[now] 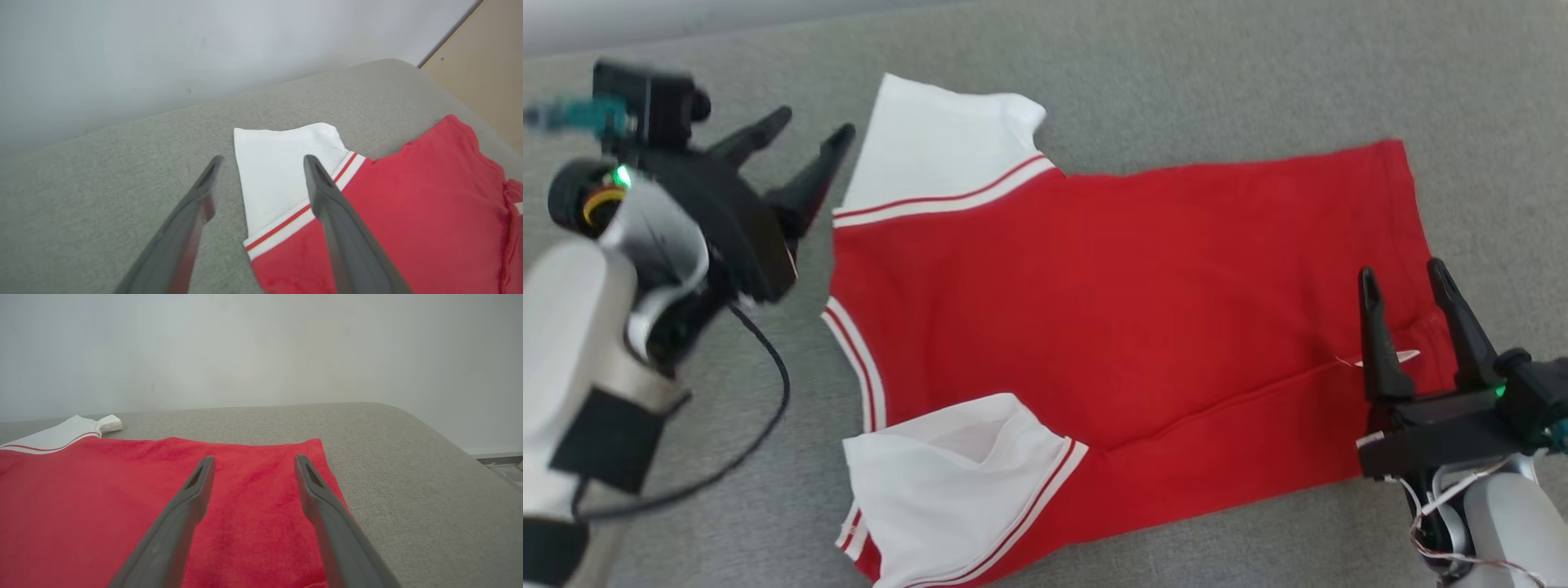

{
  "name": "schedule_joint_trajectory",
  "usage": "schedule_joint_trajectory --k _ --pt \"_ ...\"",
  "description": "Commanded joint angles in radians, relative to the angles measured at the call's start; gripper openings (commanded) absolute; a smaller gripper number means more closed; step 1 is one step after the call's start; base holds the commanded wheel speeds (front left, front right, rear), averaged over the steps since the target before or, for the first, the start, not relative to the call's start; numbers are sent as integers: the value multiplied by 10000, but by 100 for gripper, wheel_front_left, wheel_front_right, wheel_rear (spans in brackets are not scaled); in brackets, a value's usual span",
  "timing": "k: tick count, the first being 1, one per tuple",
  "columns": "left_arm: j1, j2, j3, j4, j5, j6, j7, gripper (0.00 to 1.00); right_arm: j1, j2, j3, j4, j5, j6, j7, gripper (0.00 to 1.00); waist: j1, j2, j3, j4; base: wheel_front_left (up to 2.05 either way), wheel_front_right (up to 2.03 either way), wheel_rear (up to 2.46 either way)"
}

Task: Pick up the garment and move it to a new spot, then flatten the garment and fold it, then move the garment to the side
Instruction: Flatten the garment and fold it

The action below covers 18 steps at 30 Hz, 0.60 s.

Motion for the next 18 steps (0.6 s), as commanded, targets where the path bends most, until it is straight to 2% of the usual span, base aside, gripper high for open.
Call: schedule_joint_trajectory --k 1,6,9,13,18 --pt "-555 114 -301 525 -290 -66 435 100 -205 73 80 25 -16 -11 -35 100 -2 -1 608 -483 0 0 0" --pt "-2019 545 -1429 1446 -702 -81 1187 100 -610 146 263 97 25 -11 -33 100 -2 -1 1008 -867 0 0 0" --pt "-2593 793 -1984 1807 -836 -85 961 100 -803 165 336 129 67 -11 -35 100 -2 -1 1199 -1051 0 0 0" --pt "-3154 796 -2508 2445 -1049 -87 646 100 -941 181 369 128 95 -11 -35 100 -2 -1 1372 -1234 0 0 0" --pt "-3708 1057 -3033 3146 -1332 -87 344 100 -1041 315 489 130 87 -11 -35 100 -2 -1 1579 -1535 0 0 0"
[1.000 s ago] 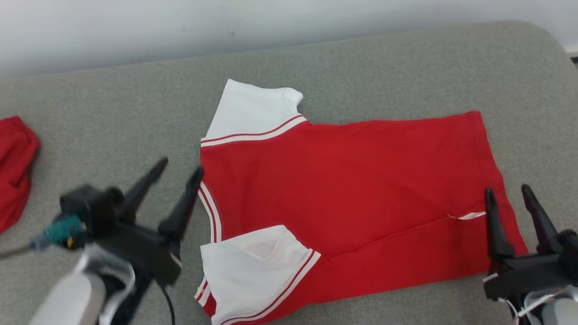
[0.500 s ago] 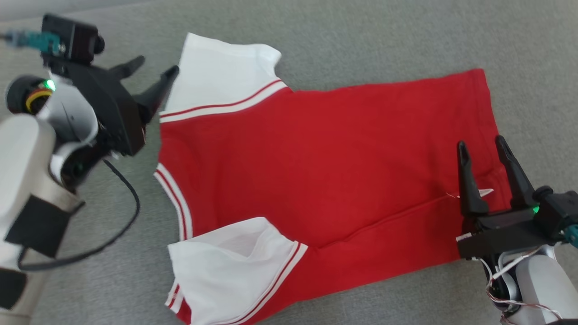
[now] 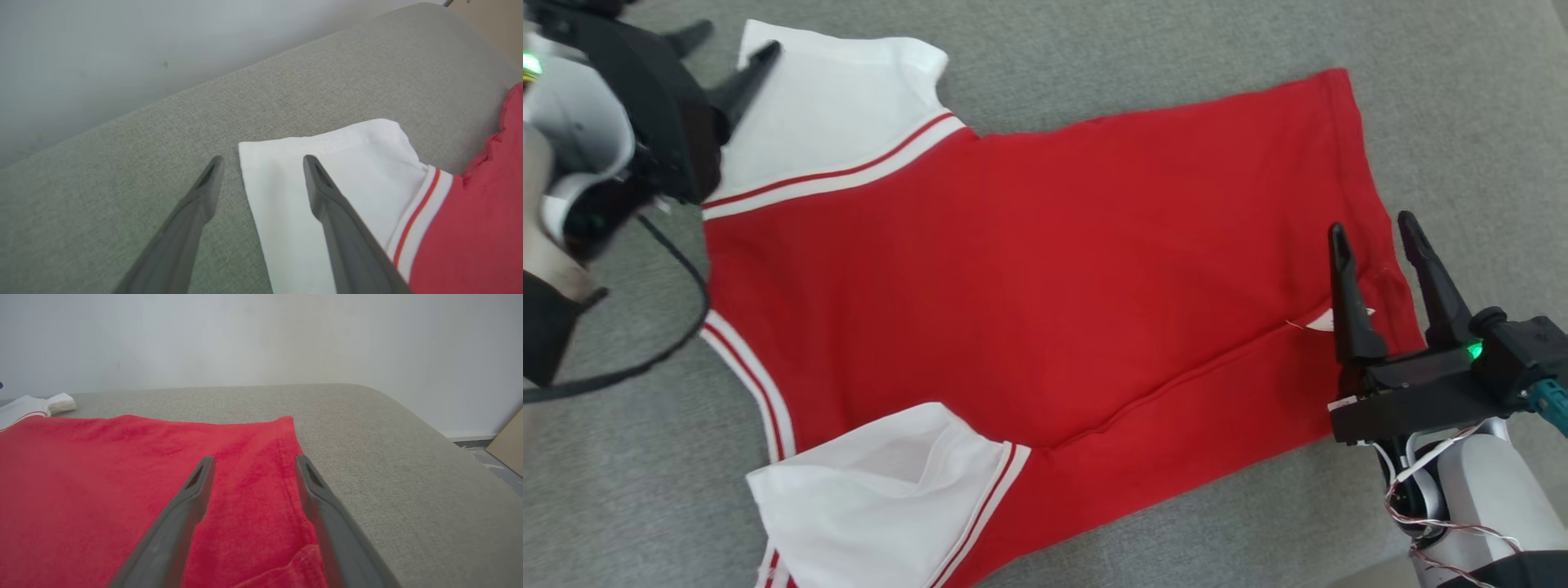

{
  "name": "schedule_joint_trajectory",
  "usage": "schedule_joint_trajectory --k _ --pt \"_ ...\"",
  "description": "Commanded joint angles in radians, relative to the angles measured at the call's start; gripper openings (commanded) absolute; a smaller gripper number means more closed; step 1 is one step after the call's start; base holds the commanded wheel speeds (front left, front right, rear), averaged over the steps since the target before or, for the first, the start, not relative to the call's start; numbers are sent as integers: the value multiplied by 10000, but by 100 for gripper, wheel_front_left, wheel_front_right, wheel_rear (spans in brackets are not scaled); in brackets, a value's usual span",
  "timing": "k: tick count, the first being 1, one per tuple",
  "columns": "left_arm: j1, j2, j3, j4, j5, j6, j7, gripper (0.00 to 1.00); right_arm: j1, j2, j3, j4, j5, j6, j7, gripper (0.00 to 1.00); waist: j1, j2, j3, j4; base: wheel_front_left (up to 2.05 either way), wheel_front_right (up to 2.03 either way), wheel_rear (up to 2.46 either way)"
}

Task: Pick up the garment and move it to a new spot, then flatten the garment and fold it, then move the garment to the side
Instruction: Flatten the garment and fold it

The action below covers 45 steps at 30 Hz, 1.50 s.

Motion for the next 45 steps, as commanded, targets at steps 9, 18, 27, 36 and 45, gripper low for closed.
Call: schedule_joint_trajectory --k 9,18,27,36,45 --pt "-648 509 -969 666 -265 -4 -288 100 -46 121 -37 -8 116 -11 -36 100 -2 -1 402 -451 0 0 0" --pt "-1020 455 -1920 1024 -781 -4 2 0 -267 65 12 129 162 -11 -36 100 -2 -1 488 -468 0 0 0" --pt "-1354 855 -2670 760 -1529 -5 114 0 -1449 -353 327 1231 780 -11 156 100 -2 -1 425 -515 0 0 0" --pt "-1732 972 -3224 638 -1986 -5 9 0 -4813 -537 972 3570 2001 -9 3951 100 -2 -1 368 -517 0 0 0" --pt "-2025 1055 -3657 583 -2142 -5 -134 0 -6833 -168 980 5214 1717 -9 7158 100 -2 -1 408 -454 0 0 0"
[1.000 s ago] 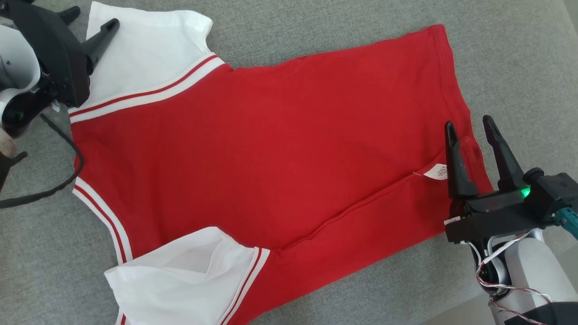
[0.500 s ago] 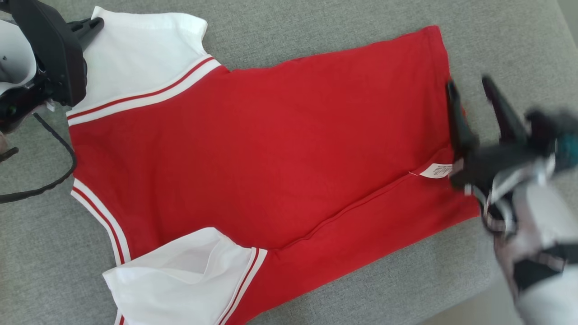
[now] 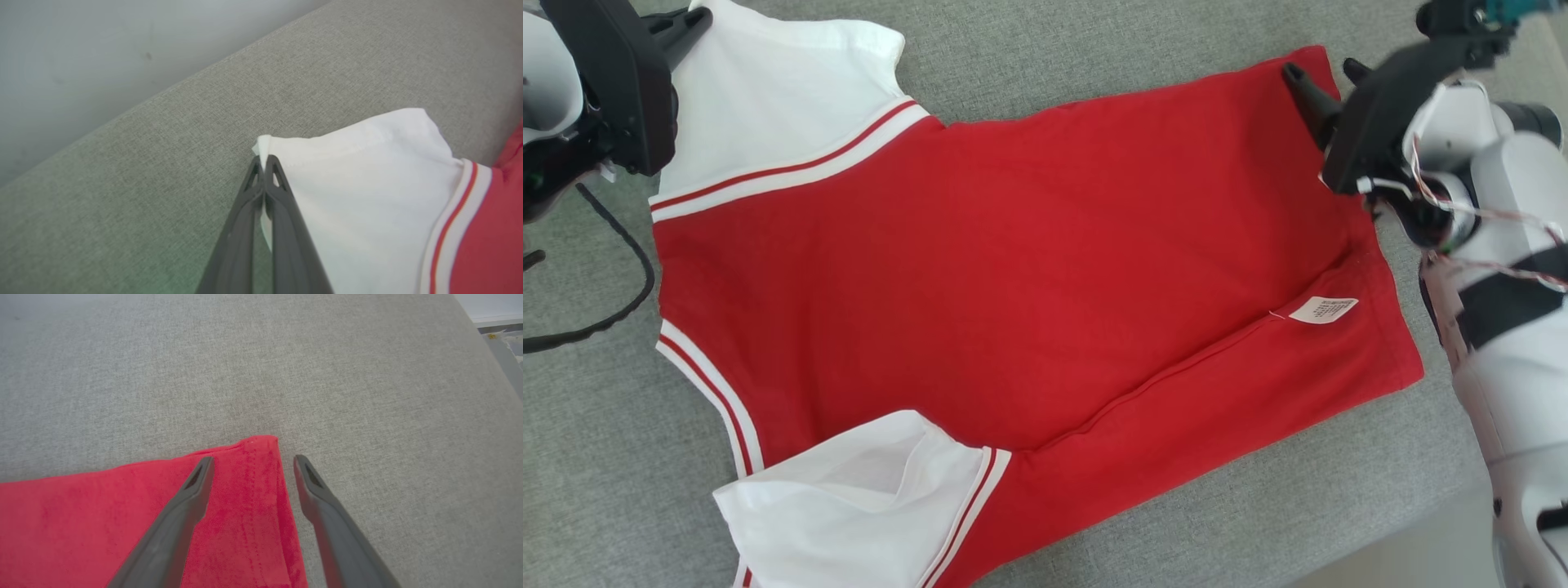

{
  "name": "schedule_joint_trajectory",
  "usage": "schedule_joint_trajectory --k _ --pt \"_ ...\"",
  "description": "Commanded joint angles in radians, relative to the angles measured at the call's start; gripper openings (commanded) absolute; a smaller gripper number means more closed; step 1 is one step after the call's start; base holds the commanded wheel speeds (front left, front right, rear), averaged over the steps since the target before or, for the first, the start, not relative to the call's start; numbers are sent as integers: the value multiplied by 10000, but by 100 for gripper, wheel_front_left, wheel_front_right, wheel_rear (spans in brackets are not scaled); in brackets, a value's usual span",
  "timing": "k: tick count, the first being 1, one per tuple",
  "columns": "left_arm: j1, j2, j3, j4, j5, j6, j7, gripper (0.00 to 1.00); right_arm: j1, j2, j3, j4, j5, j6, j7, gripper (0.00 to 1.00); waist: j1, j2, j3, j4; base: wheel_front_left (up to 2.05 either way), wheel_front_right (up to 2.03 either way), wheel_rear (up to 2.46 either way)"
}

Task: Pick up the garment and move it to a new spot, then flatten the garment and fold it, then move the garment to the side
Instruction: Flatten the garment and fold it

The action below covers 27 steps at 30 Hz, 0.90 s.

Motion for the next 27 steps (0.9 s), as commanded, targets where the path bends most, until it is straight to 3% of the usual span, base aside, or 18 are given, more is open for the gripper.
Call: schedule_joint_trajectory --k 1,10,19,21,22,23,24,27 --pt "-43 92 -63 8 -35 -3 -82 0 -119 81 19 31 -86 -8 73 100 -1 -1 1 4 0 0 0" --pt "-280 144 -471 53 -278 -3 -136 0 -907 423 -358 716 -957 -8 1267 100 -1 -1 64 115 0 0 0" --pt "-662 83 -909 -19 -546 -3 -265 0 -1015 413 -840 1064 -1371 -8 1395 100 -1 -1 190 322 0 0 0" --pt "-737 111 -999 -39 -563 -3 -288 0 -1028 409 -892 1107 -1435 -8 1384 71 -1 -1 199 348 0 0 0" --pt "-763 128 -1043 -45 -572 -3 -319 0 -1032 404 -911 1128 -1487 -8 1374 46 -1 -1 200 360 0 0 0" --pt "-776 141 -1094 -50 -587 -3 -355 0 -1024 405 -934 1149 -1516 -8 1381 29 -1 -1 199 373 0 0 0" --pt "-787 154 -1141 -54 -595 -3 -355 0 -1008 404 -953 1172 -1570 -8 1375 2 -1 -1 197 386 0 0 0" --pt "-868 197 -1319 -179 -533 -3 -590 0 -1067 303 -1036 1168 -1801 -8 1165 0 -1 -1 207 426 0 0 0"
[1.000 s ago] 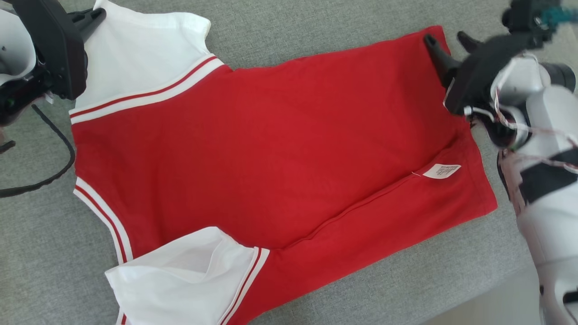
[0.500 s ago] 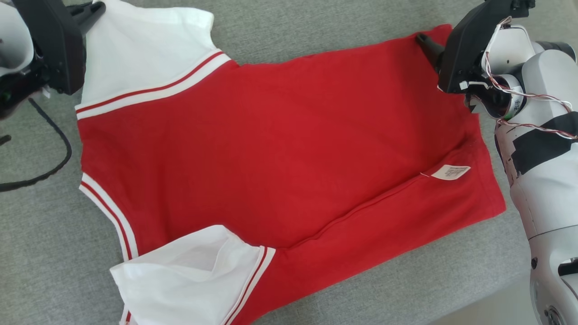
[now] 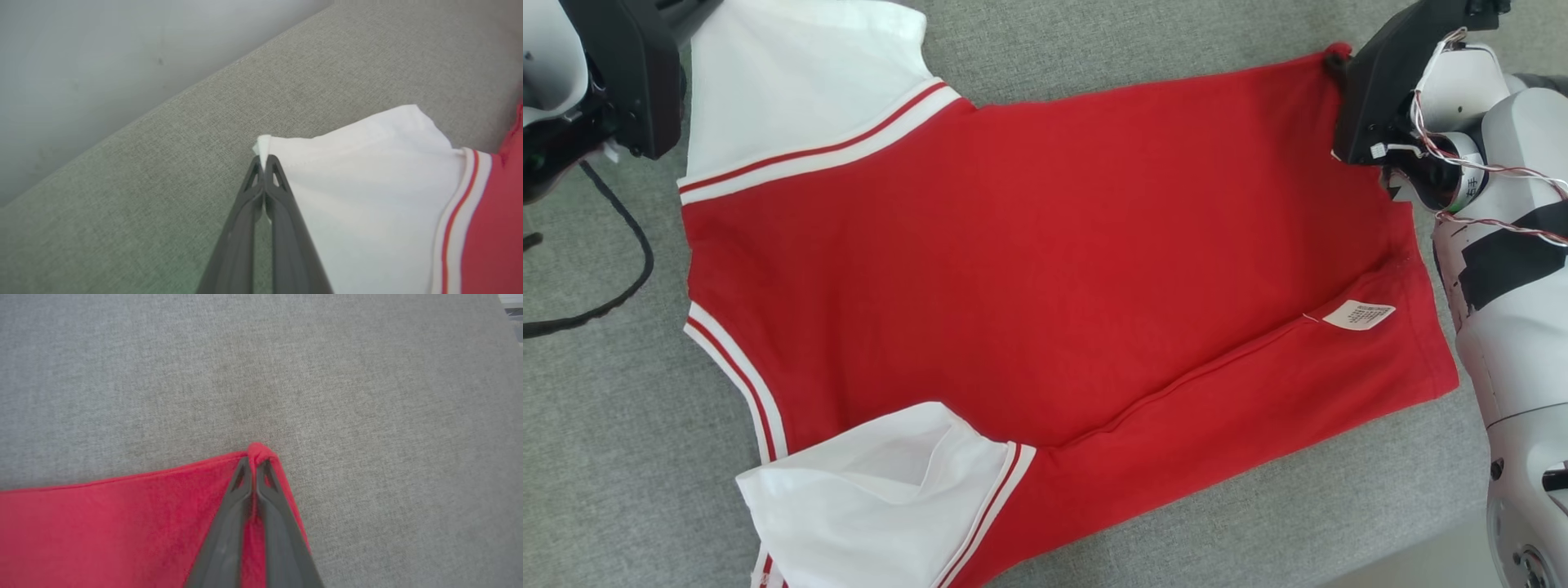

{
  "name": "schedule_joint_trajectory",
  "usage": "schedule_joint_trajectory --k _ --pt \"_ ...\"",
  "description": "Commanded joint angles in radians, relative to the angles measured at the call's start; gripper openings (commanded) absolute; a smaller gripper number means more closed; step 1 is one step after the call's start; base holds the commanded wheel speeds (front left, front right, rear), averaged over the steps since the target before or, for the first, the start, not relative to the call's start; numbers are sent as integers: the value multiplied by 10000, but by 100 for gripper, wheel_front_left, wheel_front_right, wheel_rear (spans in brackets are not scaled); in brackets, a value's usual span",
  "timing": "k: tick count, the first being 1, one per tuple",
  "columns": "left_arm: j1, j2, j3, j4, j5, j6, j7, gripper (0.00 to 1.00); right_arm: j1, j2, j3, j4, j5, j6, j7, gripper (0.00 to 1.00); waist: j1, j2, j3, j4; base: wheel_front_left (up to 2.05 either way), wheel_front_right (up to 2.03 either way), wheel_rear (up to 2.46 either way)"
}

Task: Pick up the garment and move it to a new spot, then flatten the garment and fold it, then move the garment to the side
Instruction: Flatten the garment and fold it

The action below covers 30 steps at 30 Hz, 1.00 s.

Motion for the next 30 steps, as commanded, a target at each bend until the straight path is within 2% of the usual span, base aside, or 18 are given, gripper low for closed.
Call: schedule_joint_trajectory --k 1,11,18,24,27,30 --pt "-176 143 -107 -56 119 0 -260 0 -85 -94 -72 32 -172 -8 -199 0 0 0 11 26 0 0 0" --pt "-723 428 -628 -172 915 3 -1923 0 -85 -129 -819 206 -235 -9 -1757 0 0 0 -136 246 0 0 0" --pt "-1179 44 -314 836 1321 19 -3904 0 -207 -383 -1230 339 450 -9 -3453 0 0 0 -249 515 0 0 0" --pt "-787 -300 -333 1075 886 10 -4558 0 229 -685 -971 361 1628 -9 -4256 0 0 0 -473 843 0 0 0" --pt "-426 -96 -495 542 550 8 -4647 0 675 -1037 -516 76 2241 -9 -4546 0 0 0 -625 995 0 0 0" --pt "66 348 -541 -150 209 5 -4838 0 1233 -1360 -110 -300 2916 -9 -4874 0 0 0 -801 1139 0 0 0"
